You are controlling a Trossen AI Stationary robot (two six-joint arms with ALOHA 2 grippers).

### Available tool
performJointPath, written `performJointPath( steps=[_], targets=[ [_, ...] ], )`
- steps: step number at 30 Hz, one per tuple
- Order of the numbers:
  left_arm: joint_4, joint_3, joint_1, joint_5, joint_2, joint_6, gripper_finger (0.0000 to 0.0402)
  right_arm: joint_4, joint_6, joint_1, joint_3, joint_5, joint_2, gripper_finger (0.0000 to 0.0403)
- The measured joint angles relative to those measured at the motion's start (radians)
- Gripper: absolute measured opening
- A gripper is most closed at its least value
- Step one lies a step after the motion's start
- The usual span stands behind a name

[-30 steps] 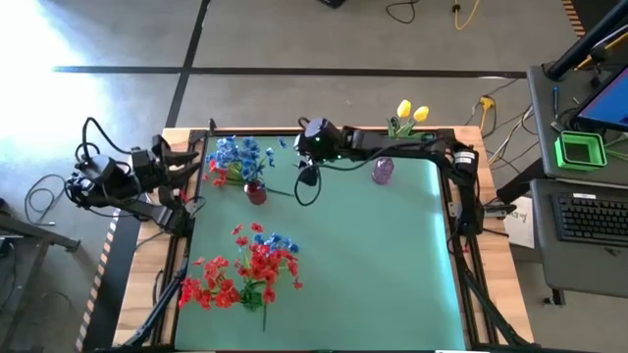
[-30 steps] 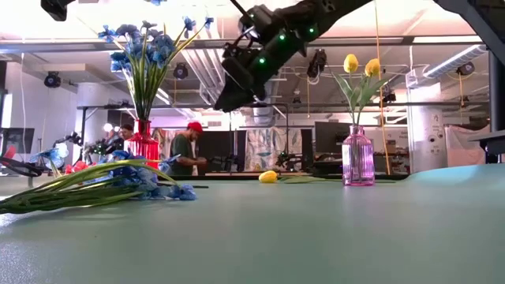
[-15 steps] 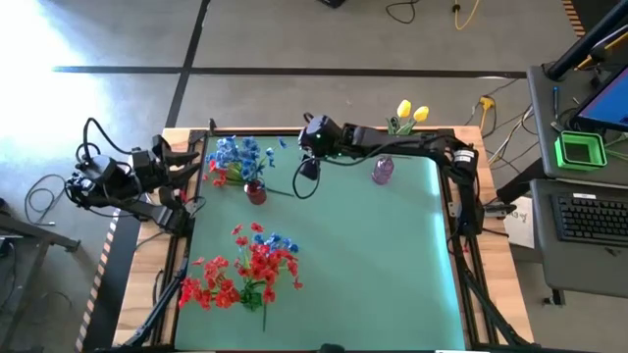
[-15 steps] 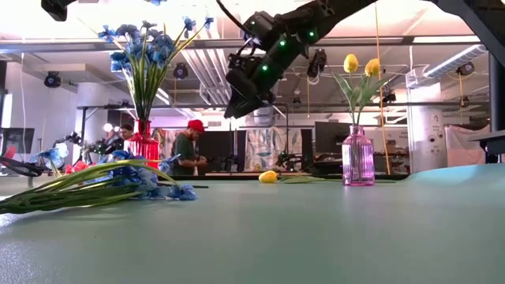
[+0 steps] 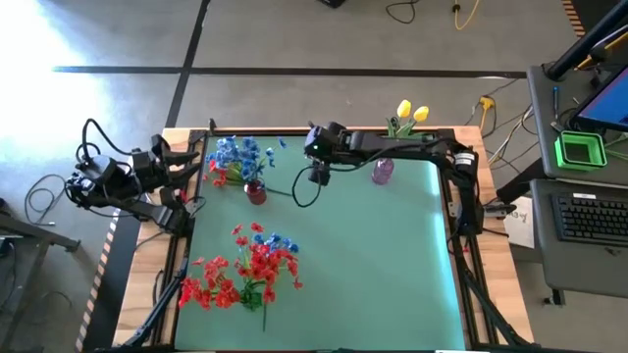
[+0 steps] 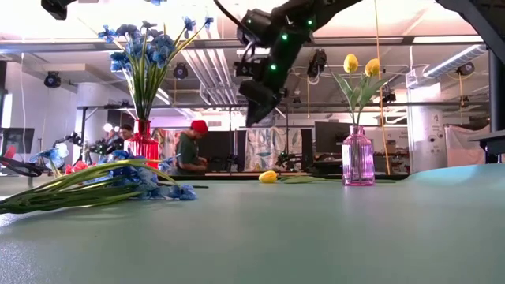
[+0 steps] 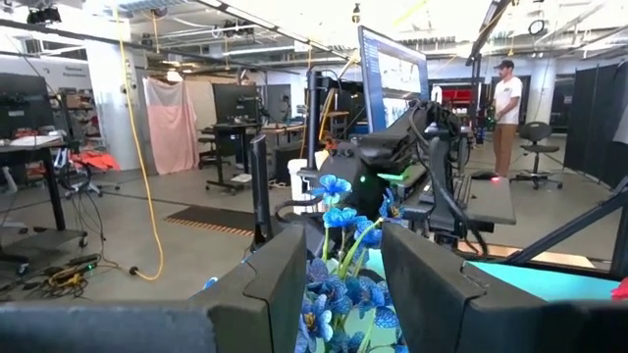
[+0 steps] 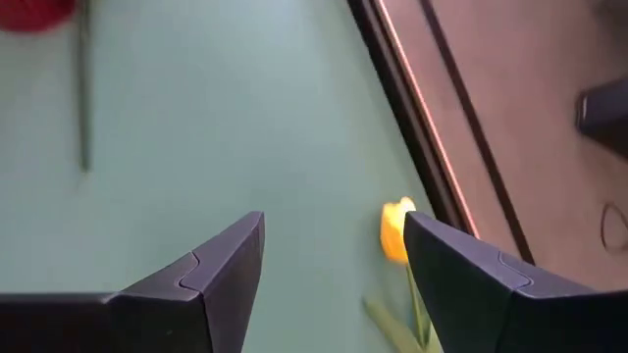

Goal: Sort flowers into vase by color
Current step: Put the yellow tulip into the purple vase

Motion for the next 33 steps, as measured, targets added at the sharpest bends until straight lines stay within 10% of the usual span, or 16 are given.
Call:
performJointPath(
  steps=[13, 33],
  targets=[
    [0.000, 0.000, 0.000, 0.000, 0.000, 0.004, 0.0123, -0.133, -0.065, -0.025, 0.061, 0.105, 0.019, 0.0234],
    [0.002, 0.000, 0.000, 0.000, 0.000, 0.023, 0.0123, -0.543, -0.132, -0.111, 0.553, 0.104, 0.262, 0.0221]
  ],
)
